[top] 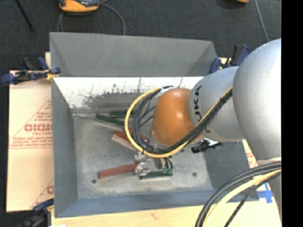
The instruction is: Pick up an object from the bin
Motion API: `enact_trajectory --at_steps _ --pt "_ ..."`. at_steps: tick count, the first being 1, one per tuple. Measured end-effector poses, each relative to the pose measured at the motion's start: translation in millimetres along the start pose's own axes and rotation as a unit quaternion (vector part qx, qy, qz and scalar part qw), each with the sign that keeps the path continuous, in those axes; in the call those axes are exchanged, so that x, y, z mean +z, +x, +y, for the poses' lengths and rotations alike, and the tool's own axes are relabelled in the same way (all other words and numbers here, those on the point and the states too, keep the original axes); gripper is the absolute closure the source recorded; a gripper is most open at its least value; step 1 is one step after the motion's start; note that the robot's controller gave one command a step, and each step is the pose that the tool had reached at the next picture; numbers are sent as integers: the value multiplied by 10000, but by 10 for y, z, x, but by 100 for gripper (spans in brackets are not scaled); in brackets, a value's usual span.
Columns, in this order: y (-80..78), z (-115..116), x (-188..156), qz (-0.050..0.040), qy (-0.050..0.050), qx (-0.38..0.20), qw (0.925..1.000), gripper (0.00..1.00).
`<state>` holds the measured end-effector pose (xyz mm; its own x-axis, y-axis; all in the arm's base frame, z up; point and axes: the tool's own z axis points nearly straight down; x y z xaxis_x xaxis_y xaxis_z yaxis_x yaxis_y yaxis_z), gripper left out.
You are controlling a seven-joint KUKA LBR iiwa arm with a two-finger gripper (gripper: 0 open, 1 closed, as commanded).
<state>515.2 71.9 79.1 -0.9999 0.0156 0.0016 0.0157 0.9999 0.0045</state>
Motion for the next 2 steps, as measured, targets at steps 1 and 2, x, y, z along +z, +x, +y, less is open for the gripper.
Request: enact_trajectory --at_steps 1,2 --pt "1 0 0 2 0 3 10000 100" --pt "25 12 -1932 -60 13 78 10000 100"
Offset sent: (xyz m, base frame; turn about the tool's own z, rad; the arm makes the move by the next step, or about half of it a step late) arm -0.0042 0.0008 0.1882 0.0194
